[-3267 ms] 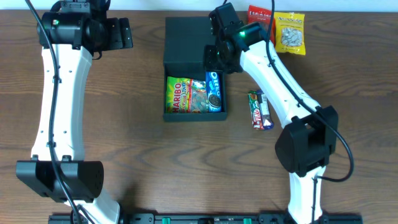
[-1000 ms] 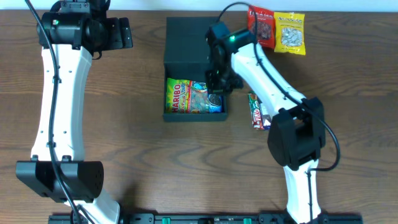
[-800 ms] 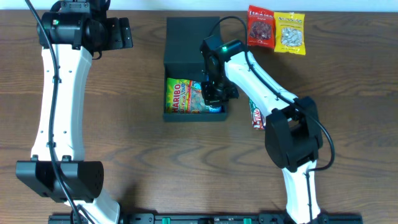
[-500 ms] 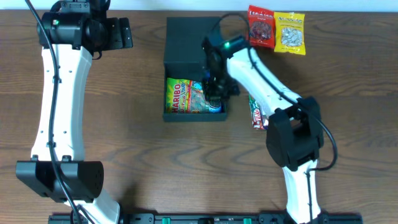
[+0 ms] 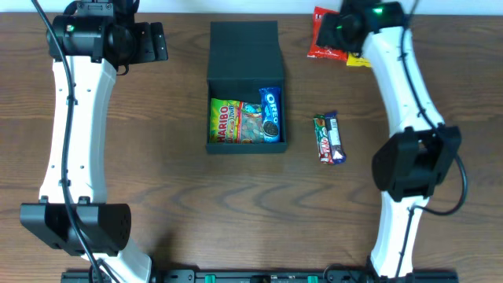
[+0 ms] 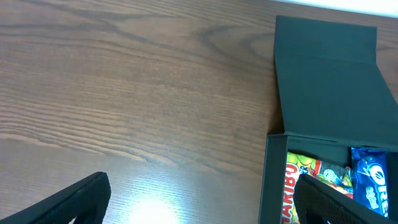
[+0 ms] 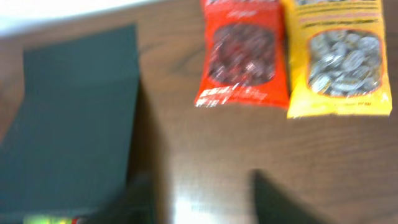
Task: Pack container
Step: 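Grasp the red candy bag with the right gripper and lift it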
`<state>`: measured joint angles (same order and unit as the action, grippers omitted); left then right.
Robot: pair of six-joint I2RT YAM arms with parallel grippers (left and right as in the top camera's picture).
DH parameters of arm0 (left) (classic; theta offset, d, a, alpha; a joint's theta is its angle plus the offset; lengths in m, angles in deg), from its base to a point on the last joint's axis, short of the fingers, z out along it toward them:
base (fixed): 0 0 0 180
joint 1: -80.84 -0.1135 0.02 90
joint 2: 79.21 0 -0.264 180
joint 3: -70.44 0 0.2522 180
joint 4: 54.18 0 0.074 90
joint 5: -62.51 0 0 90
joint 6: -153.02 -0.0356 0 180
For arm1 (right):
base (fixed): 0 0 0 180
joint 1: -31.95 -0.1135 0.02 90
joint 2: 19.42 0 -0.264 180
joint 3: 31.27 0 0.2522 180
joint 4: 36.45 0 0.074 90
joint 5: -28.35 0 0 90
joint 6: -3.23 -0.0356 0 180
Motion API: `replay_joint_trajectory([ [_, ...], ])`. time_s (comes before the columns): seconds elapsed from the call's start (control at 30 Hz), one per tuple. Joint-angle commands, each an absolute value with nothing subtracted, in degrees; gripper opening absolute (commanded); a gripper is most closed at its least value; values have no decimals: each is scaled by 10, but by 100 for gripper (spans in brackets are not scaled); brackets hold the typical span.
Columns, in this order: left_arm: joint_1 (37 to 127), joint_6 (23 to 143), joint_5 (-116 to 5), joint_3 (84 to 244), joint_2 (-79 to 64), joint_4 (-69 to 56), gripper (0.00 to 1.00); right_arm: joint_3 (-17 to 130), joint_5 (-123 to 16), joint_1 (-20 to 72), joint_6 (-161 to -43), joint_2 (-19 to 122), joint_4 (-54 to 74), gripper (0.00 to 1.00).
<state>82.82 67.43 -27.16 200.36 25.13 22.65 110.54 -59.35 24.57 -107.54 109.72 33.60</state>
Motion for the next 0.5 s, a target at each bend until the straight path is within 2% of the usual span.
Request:
replay_joint_trajectory([
  [0.0,827,668,-271,2002,239,228,95,1096,-517,266,-1143,1151,310,78],
  [0.2,827,668,-271,2002,239,228,95,1096,-554,256,-1153,1203,192,97],
  [0.47,827,668,-271,2002,239,237,95,1096,-683,248,-1100,1243,81,99],
])
